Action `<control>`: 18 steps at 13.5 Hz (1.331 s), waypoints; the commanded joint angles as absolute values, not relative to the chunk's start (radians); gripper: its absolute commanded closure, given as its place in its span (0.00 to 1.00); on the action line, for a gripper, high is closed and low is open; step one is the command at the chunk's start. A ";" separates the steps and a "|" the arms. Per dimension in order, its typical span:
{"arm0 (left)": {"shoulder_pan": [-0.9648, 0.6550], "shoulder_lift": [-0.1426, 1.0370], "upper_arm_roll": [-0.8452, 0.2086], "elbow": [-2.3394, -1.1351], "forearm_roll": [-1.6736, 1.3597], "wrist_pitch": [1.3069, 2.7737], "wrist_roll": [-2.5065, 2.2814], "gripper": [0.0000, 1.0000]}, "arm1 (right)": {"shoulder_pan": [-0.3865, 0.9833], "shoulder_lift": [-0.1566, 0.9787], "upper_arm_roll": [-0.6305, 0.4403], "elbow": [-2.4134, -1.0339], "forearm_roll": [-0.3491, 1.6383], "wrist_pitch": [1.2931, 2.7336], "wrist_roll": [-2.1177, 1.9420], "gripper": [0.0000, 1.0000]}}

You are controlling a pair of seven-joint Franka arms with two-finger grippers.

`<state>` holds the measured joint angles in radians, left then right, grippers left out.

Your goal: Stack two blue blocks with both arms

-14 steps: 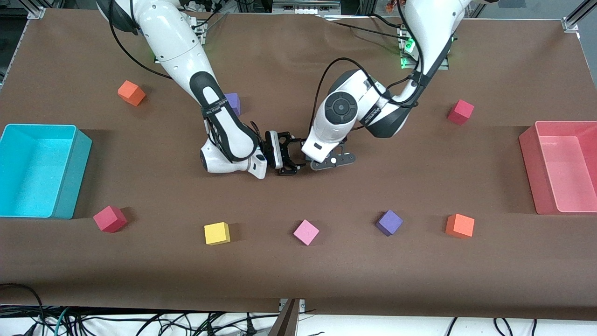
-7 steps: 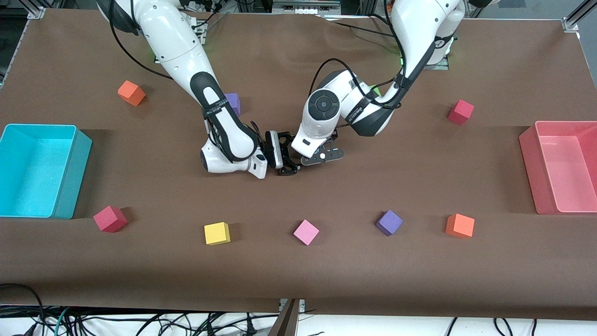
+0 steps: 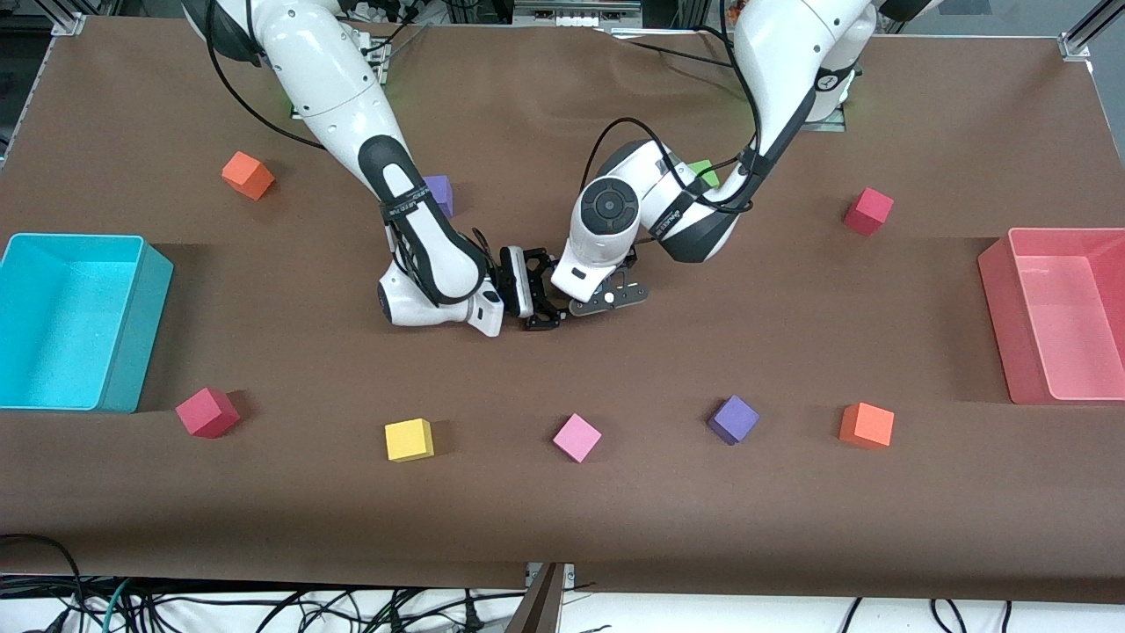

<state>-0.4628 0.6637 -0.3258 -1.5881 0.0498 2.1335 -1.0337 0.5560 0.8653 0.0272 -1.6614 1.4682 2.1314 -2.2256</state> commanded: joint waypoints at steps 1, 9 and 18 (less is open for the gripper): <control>-0.472 0.632 -0.322 -1.586 0.075 2.123 -1.065 0.00 | 0.557 0.864 0.032 -1.664 1.491 2.140 -2.249 0.00; -0.428 0.425 -0.327 -1.545 0.060 1.821 -1.051 0.00 | 0.535 0.819 -0.080 -1.615 1.268 2.109 -2.171 0.00; -0.341 0.359 -0.318 -1.269 0.064 1.392 -0.827 0.00 | 0.534 0.813 -0.337 -1.250 0.819 1.848 -1.435 0.00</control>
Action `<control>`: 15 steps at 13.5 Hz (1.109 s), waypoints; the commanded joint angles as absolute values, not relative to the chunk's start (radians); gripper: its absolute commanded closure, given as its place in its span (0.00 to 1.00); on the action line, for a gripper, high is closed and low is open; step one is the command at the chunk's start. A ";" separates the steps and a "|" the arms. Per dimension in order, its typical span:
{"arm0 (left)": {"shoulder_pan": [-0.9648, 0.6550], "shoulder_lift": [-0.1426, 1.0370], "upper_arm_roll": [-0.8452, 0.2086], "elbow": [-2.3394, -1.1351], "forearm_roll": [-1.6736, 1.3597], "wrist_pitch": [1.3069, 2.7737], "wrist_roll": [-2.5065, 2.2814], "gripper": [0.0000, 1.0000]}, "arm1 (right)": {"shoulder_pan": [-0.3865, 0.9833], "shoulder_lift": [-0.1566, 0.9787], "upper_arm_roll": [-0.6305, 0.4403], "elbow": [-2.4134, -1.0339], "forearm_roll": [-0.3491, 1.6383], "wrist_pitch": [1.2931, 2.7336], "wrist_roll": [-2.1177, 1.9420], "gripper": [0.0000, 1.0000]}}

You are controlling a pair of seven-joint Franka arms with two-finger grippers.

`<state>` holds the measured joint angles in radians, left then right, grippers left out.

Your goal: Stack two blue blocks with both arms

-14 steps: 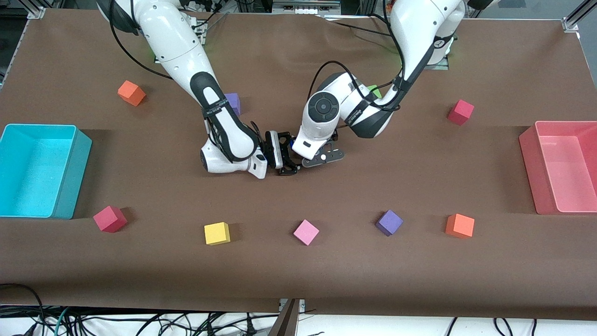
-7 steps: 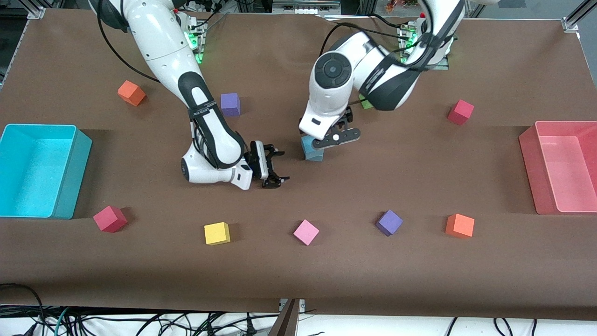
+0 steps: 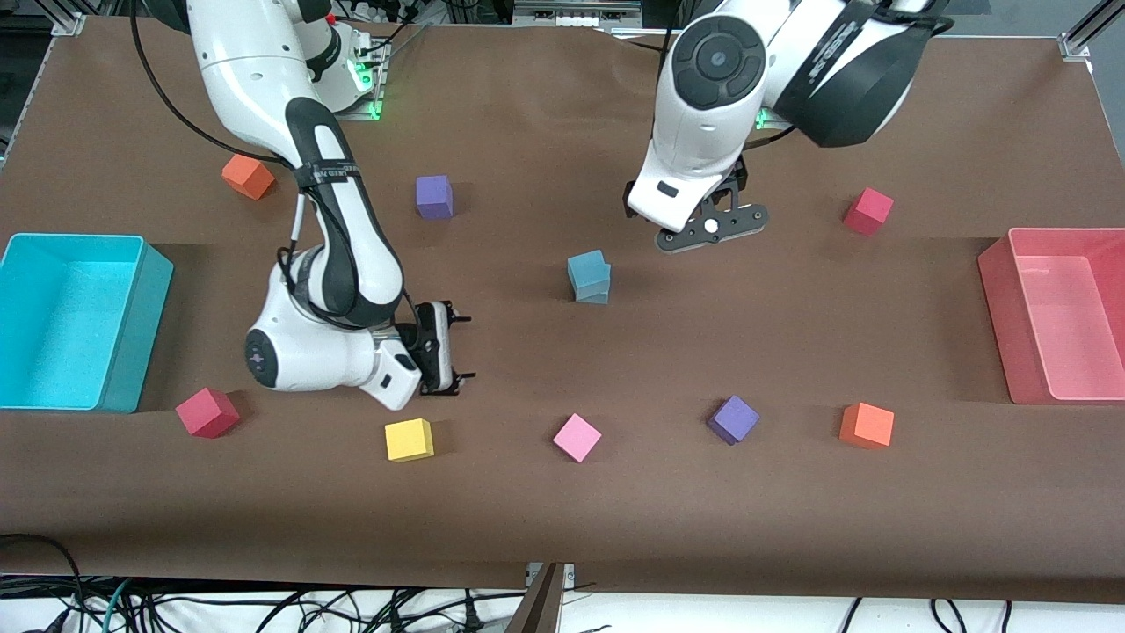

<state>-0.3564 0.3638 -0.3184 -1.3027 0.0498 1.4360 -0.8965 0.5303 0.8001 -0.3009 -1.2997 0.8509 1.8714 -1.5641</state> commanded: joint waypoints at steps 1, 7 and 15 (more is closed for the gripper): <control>-0.309 0.341 -0.318 -1.269 0.067 1.356 -0.765 0.00 | 0.534 0.813 -0.356 -1.233 0.818 1.848 -1.336 0.00; -0.069 0.220 -0.307 -1.377 0.058 1.356 -0.332 0.00 | 0.603 0.822 -0.359 -1.181 0.675 1.953 -0.680 0.00; -0.138 -0.061 0.070 -1.779 0.008 1.655 0.008 0.00 | 0.332 0.553 -0.316 -1.420 0.291 1.954 -0.491 0.00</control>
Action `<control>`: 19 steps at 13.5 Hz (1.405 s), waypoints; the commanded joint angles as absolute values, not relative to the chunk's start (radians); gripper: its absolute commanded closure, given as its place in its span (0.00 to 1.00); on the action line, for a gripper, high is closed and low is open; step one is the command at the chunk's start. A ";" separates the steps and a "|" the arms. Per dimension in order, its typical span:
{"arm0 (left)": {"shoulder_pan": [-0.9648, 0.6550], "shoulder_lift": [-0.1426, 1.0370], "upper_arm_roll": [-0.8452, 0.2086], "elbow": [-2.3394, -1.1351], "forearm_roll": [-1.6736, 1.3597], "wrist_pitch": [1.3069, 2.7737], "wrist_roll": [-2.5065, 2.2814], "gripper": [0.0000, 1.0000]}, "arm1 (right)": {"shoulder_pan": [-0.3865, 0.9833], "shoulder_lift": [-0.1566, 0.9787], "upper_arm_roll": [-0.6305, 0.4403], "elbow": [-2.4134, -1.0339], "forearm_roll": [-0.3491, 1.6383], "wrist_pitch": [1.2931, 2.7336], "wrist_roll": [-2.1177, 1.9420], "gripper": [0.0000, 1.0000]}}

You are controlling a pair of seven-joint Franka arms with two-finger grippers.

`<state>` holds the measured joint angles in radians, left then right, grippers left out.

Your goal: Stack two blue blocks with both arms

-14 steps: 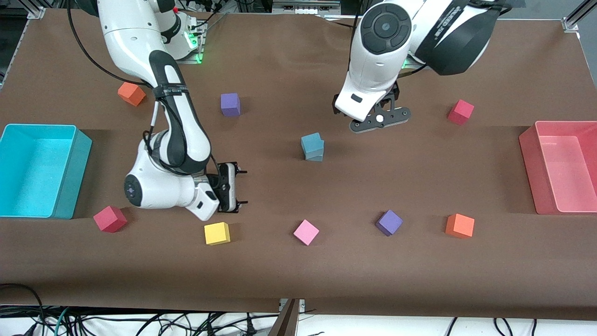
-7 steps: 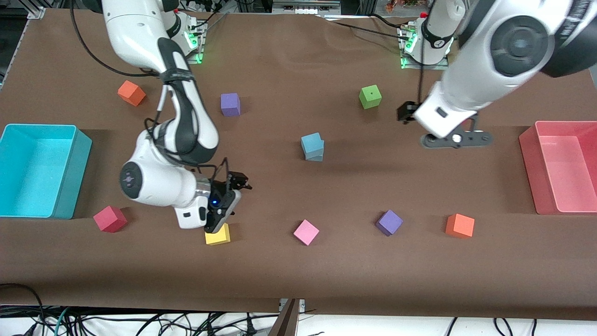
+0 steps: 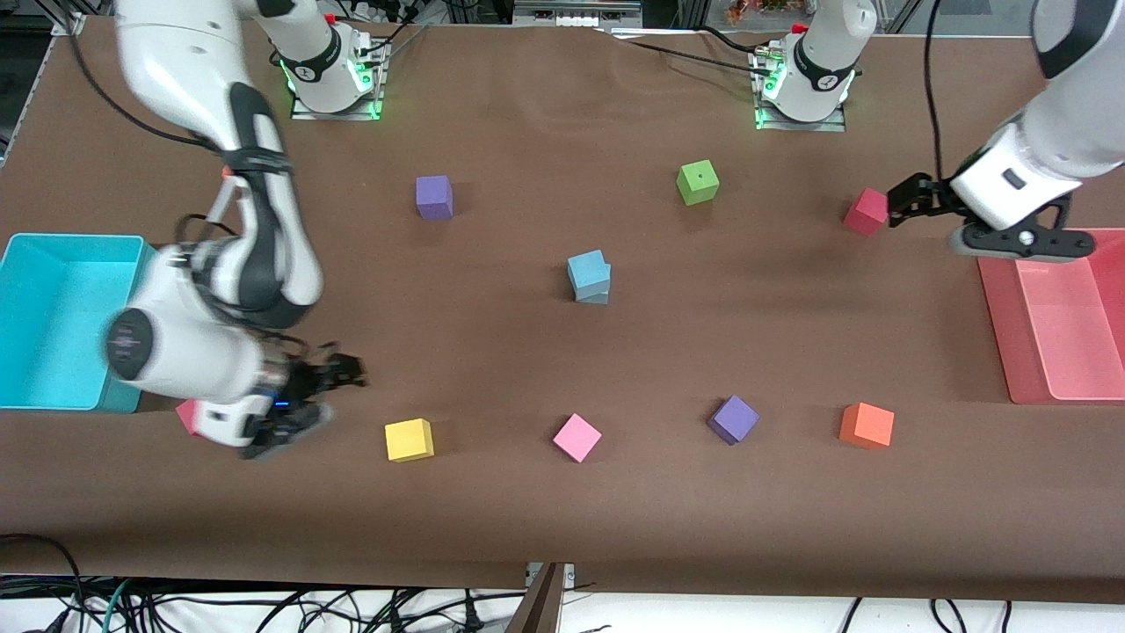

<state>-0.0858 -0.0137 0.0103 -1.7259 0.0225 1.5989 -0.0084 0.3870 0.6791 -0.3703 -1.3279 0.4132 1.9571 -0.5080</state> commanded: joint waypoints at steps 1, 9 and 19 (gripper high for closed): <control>-0.129 -0.061 0.069 -1.778 0.008 1.660 0.002 0.00 | 0.284 0.501 -0.266 -1.433 0.179 1.953 -0.492 0.00; -0.003 -0.066 -0.057 -1.727 0.026 1.618 -0.003 0.00 | 0.046 0.146 -0.193 -1.525 0.074 1.867 -0.480 0.00; 0.009 -0.048 -0.048 -1.680 0.035 1.609 0.002 0.00 | -0.037 0.035 -0.049 -1.569 -0.018 1.571 -0.060 0.00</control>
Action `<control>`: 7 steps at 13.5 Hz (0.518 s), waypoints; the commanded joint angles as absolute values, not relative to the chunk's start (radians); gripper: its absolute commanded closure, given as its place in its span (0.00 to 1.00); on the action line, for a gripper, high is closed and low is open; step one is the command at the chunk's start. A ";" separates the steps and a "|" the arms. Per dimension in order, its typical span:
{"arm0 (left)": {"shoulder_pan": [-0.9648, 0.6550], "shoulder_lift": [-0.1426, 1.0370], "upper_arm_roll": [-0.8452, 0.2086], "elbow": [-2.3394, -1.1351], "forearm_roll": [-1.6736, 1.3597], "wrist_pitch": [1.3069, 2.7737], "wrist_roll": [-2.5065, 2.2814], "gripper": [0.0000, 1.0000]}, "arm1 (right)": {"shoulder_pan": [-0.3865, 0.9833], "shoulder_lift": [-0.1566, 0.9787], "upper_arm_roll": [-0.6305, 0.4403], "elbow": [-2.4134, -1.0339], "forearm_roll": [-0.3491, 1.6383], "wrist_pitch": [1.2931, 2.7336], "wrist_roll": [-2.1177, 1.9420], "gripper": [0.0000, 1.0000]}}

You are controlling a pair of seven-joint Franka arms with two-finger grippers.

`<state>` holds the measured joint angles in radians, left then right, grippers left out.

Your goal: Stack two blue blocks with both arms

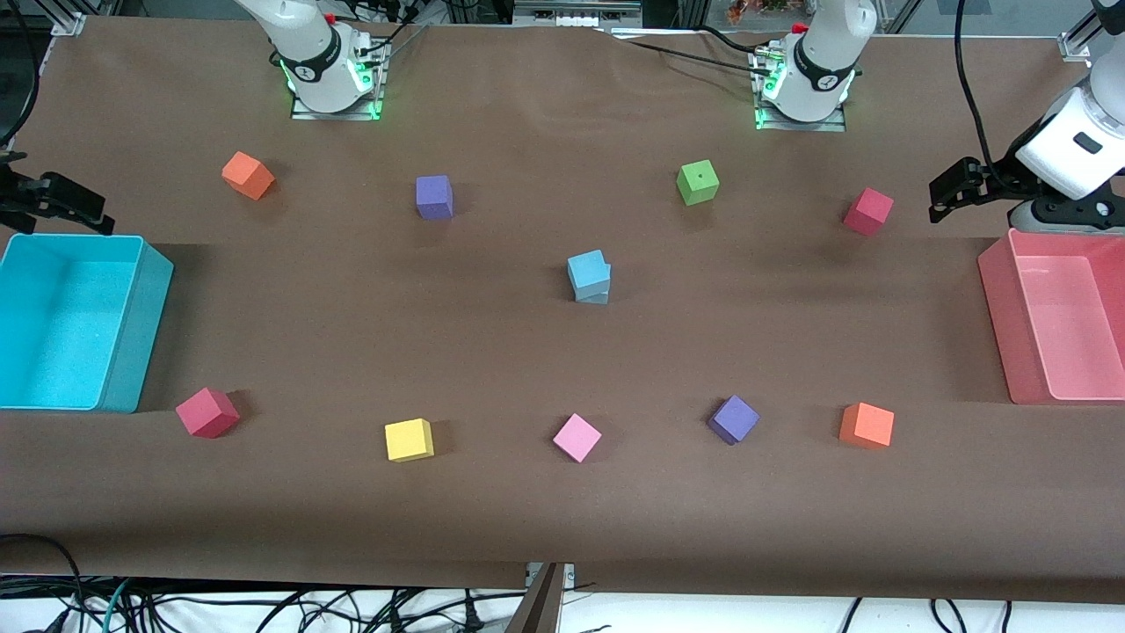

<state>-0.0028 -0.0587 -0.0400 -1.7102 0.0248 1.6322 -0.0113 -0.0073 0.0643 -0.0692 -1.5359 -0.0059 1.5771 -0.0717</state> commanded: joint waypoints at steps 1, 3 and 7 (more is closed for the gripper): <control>0.009 -0.048 -0.049 -1.680 0.035 1.609 0.002 0.00 | -0.037 0.038 -0.049 -1.589 -0.018 1.574 -0.052 0.00; 0.009 -0.049 -0.048 -1.680 0.038 1.609 0.005 0.00 | -0.041 0.040 -0.045 -1.605 -0.020 1.582 -0.054 0.00; 0.020 -0.057 -0.048 -1.684 0.038 1.611 0.003 0.00 | -0.041 0.043 0.000 -1.605 -0.040 1.554 0.078 0.00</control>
<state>0.0101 -0.0582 -0.0397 -1.7083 0.0248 1.6312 -0.0112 -0.0239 0.0647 -0.0238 -1.5852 -0.0221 1.5666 0.0226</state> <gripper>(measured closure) 0.000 0.000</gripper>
